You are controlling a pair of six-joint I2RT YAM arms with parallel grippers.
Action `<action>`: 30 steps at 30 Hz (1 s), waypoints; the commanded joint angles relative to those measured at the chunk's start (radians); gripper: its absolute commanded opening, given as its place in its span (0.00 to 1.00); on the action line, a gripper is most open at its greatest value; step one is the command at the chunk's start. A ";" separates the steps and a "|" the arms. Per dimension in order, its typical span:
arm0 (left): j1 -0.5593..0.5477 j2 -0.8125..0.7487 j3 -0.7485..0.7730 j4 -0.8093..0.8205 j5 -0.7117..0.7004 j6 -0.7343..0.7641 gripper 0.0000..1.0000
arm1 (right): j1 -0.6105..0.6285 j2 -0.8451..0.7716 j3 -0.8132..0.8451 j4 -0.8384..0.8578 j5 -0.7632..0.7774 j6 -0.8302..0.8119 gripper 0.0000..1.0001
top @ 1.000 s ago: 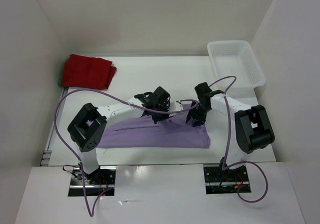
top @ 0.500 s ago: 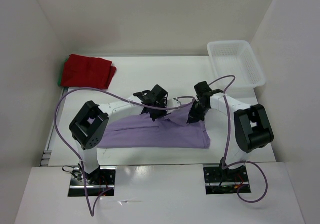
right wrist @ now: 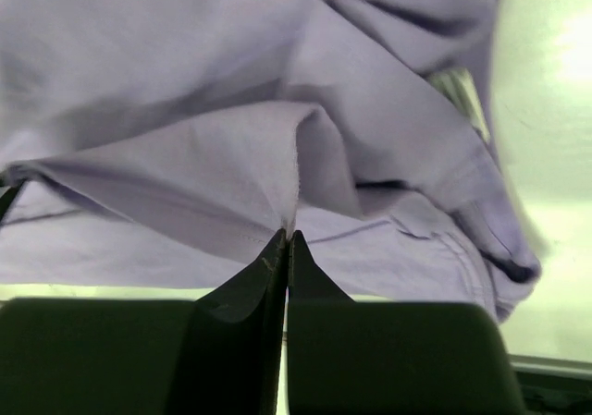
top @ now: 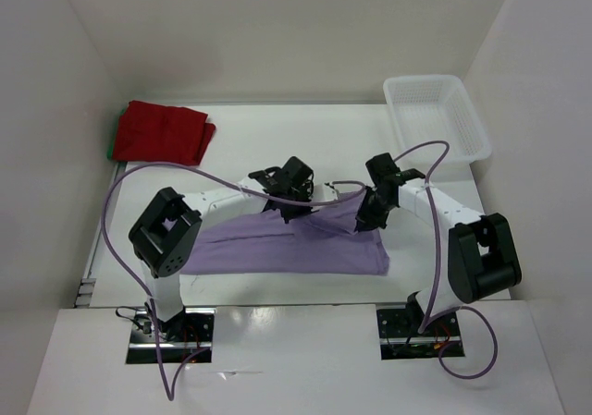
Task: Fold and stack the t-shirts
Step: Fold the other side of the tshirt into a rectangle
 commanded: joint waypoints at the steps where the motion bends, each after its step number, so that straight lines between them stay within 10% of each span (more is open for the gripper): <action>1: -0.049 -0.003 -0.034 -0.006 0.033 0.033 0.09 | 0.008 -0.032 -0.056 -0.040 0.010 0.022 0.00; 12: -0.097 -0.033 -0.120 -0.006 0.024 0.065 0.15 | 0.008 0.004 -0.068 -0.049 0.032 0.031 0.09; 18: -0.097 -0.065 -0.097 -0.072 0.024 0.094 0.52 | 0.008 -0.005 -0.068 -0.060 0.042 0.022 0.41; 25: -0.043 -0.186 -0.025 -0.181 0.135 0.085 0.71 | 0.008 -0.187 0.003 -0.124 0.127 0.066 0.35; 30: 0.041 -0.217 0.002 -0.225 0.174 0.064 0.72 | 0.008 -0.230 0.027 -0.068 0.078 0.086 0.01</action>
